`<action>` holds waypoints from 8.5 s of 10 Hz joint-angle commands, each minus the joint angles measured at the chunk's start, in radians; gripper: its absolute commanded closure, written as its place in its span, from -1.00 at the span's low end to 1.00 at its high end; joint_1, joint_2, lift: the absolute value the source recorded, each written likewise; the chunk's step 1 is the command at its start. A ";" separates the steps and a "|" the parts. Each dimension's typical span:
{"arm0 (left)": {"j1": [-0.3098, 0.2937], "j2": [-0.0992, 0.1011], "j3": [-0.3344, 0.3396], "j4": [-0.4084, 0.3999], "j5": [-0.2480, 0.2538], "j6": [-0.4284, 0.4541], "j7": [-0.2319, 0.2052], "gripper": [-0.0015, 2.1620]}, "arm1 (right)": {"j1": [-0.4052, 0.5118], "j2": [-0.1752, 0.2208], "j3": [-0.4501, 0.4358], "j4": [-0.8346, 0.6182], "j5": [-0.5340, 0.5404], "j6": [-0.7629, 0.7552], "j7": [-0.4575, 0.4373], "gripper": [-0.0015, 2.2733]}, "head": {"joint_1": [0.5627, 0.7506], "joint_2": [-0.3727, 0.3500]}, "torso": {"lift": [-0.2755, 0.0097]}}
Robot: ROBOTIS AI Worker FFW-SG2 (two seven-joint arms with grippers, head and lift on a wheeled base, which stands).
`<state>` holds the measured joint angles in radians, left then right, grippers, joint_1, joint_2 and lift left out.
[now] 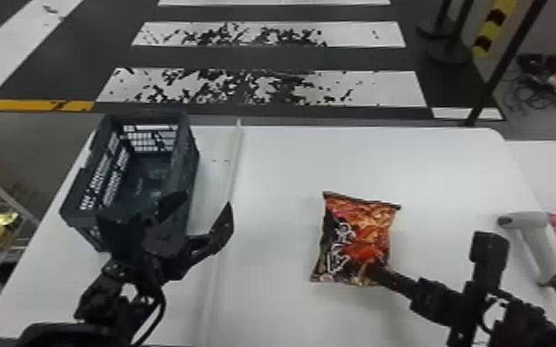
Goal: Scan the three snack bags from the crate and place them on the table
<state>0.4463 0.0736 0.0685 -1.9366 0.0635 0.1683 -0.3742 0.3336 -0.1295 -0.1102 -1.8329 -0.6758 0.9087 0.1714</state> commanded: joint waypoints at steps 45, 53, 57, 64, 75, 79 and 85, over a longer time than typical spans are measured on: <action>0.002 -0.006 -0.015 -0.002 0.024 -0.028 0.057 -0.92 | -0.145 -0.170 0.104 -0.058 0.584 -0.185 0.321 0.98 | 0.41 0.00 | 0.50; -0.008 -0.003 -0.021 0.016 0.024 -0.028 0.057 -0.92 | -0.131 -0.168 0.139 0.113 0.665 -0.326 0.321 0.98 | 0.41 -0.10 | 0.50; -0.008 -0.003 -0.021 0.013 0.024 -0.028 0.057 -0.92 | -0.038 -0.153 0.090 -0.157 0.605 -0.271 0.343 0.98 | 0.41 -0.07 | 0.50; -0.009 -0.002 -0.021 0.015 0.025 -0.028 0.057 -0.92 | -0.047 -0.162 0.262 -0.088 0.624 -0.339 0.568 0.98 | 0.41 0.35 | 0.50; 0.002 0.000 -0.035 -0.002 0.024 -0.028 0.054 -0.92 | -0.288 -0.142 0.454 0.241 0.782 -0.388 0.287 0.98 | 0.41 0.34 | 0.50; 0.003 0.002 -0.036 -0.004 0.024 -0.028 0.052 -0.92 | -0.289 -0.140 0.451 0.258 0.766 -0.388 0.134 0.98 | 0.41 0.23 | 0.50; 0.009 0.002 -0.036 -0.004 0.024 -0.028 0.052 -0.92 | -0.258 -0.142 0.399 0.231 0.745 -0.379 0.051 0.98 | 0.41 0.11 | 0.50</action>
<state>0.4555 0.0748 0.0322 -1.9405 0.0874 0.1404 -0.3221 0.0601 -0.2700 0.2954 -1.5838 0.0741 0.5318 0.2215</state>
